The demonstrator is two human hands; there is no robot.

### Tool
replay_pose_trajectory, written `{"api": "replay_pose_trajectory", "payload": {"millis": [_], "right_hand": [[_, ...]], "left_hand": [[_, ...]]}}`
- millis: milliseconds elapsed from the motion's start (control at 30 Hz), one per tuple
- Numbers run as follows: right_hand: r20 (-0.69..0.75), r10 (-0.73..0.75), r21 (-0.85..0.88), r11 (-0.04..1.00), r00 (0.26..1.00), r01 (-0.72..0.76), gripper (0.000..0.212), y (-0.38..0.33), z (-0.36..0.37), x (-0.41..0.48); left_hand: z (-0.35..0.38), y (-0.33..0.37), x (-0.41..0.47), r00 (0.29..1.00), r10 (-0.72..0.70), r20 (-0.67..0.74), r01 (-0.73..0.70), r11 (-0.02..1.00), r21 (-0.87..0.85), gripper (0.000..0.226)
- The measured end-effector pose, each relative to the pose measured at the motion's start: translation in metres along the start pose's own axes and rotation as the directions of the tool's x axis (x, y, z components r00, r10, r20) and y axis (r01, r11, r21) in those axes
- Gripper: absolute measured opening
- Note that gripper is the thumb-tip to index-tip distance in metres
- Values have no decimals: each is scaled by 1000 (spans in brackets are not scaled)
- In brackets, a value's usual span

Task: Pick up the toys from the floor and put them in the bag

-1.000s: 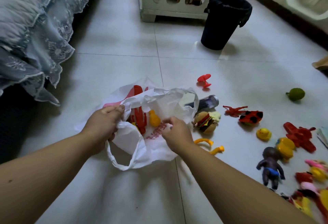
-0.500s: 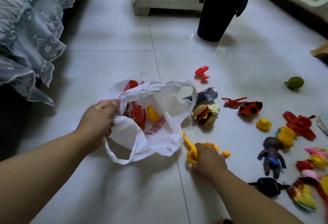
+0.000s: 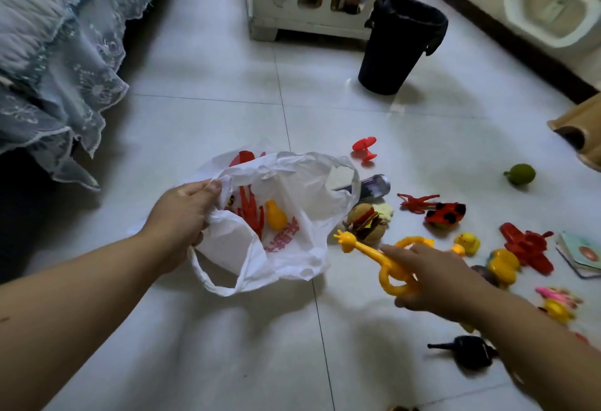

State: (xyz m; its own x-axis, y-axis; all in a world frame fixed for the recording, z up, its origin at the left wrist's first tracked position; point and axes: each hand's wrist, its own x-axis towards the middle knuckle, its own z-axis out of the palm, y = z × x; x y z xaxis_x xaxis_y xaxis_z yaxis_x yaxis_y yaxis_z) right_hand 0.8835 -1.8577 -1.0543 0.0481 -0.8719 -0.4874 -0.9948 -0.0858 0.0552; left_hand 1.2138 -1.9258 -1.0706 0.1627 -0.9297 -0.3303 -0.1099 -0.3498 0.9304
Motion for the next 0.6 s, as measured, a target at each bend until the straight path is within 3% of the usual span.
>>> {"api": "replay_pose_trajectory", "payload": {"millis": [100, 267, 400, 600], "right_hand": [[-46, -189, 65, 979, 981, 191, 91, -42, -31, 20], [-1, -454, -167, 879, 891, 448, 90, -143, -52, 86], [-25, -383, -249, 897, 923, 365, 92, -188, -55, 117], [-180, -306, 25, 949, 935, 315, 68, -139, -10, 80]], "left_hand": [[-3, 0, -2, 1000, 12, 24, -11, 1000, -15, 26], [-10, -5, -6, 997, 23, 78, -25, 999, 27, 22], [-13, -6, -8, 996, 12, 83, -14, 1000, 25, 23], [-14, -8, -5, 997, 16, 73, -19, 999, 33, 26]]}}
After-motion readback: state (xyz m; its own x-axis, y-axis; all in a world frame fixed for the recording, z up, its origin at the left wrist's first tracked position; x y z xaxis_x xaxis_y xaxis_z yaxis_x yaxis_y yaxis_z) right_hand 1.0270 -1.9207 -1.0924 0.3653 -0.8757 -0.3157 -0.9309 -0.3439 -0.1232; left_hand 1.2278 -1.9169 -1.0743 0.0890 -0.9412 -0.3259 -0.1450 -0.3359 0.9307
